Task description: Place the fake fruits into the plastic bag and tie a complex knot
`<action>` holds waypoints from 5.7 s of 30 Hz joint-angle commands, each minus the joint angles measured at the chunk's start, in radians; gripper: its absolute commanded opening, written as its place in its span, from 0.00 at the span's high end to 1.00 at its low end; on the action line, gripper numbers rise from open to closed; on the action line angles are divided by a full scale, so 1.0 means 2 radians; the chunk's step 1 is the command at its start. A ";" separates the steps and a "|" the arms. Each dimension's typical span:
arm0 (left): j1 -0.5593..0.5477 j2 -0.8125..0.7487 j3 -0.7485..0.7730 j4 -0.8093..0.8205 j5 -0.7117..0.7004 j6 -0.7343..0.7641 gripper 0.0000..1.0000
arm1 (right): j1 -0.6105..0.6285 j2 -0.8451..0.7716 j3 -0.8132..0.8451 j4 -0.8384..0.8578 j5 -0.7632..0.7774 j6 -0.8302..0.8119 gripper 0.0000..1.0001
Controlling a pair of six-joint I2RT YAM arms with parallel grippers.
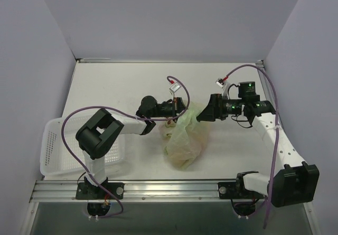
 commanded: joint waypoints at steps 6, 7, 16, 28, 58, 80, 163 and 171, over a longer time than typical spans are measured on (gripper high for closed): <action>0.001 -0.017 0.006 0.035 0.004 0.009 1.00 | -0.017 -0.051 -0.005 -0.111 -0.037 -0.119 0.44; 0.001 -0.016 0.006 0.035 0.004 0.009 1.00 | -0.017 -0.048 -0.006 -0.110 -0.034 -0.124 0.47; -0.005 -0.013 0.012 0.041 0.007 0.005 1.00 | -0.019 -0.031 -0.011 -0.042 -0.026 -0.078 0.54; -0.005 -0.014 0.012 0.041 0.009 0.006 1.00 | -0.060 -0.038 -0.045 -0.015 -0.053 -0.058 0.59; -0.008 -0.011 0.002 0.035 0.030 -0.004 0.78 | 0.035 -0.026 -0.016 0.045 0.028 -0.055 0.59; 0.016 -0.023 0.009 0.023 0.036 0.005 0.64 | 0.011 -0.047 -0.010 -0.002 0.016 -0.129 1.00; 0.100 -0.314 0.057 -0.811 -0.095 0.899 1.00 | -0.130 -0.042 0.021 -0.213 0.009 -0.439 1.00; 0.100 -0.310 0.063 -0.850 -0.114 0.937 1.00 | -0.135 -0.038 0.006 -0.237 0.034 -0.492 1.00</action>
